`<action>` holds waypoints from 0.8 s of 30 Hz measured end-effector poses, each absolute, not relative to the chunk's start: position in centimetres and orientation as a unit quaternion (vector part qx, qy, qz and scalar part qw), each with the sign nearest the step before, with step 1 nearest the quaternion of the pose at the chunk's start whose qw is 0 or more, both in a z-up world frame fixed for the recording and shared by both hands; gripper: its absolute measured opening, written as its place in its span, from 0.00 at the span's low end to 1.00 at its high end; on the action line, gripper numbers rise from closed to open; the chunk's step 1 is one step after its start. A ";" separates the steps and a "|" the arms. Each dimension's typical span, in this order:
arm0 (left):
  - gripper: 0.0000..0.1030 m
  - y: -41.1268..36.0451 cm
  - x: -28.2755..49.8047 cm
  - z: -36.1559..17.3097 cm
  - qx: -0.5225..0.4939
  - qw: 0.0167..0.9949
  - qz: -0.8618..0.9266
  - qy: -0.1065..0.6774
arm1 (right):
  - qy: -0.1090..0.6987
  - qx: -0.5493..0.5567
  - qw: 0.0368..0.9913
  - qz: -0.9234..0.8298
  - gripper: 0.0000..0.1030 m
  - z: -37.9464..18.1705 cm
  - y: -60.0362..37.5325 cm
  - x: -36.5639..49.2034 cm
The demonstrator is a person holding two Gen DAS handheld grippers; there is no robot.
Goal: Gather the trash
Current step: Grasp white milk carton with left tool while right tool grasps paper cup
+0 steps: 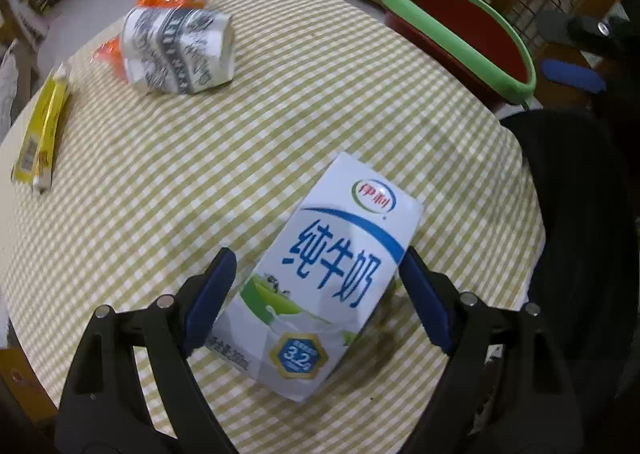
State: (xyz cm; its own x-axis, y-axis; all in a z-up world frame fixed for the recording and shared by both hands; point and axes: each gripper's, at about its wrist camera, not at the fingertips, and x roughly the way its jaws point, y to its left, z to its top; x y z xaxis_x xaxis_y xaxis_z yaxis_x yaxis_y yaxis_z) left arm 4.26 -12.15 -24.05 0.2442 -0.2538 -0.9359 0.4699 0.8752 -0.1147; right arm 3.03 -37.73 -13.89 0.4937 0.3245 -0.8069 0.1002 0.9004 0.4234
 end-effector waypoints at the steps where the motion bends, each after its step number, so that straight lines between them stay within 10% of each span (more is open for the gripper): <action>1: 0.78 -11.9 4.4 -24.2 0.086 0.782 -0.228 0.573 | 0.499 0.212 0.838 0.067 0.72 -13.8 -37.7 3.0; 24: 0.57 -8.7 3.9 -22.7 0.017 0.807 -0.203 0.554 | 0.516 0.191 0.829 0.096 0.72 -14.3 -34.2 3.7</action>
State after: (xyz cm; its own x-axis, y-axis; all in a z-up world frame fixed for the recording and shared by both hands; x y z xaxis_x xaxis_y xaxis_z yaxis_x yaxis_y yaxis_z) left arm 3.94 -8.72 -22.69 0.3035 -0.3092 -0.9012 0.3460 0.9171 -0.1981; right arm 3.67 -34.24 -14.32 0.4486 0.3563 -0.8197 0.0389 0.9085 0.4162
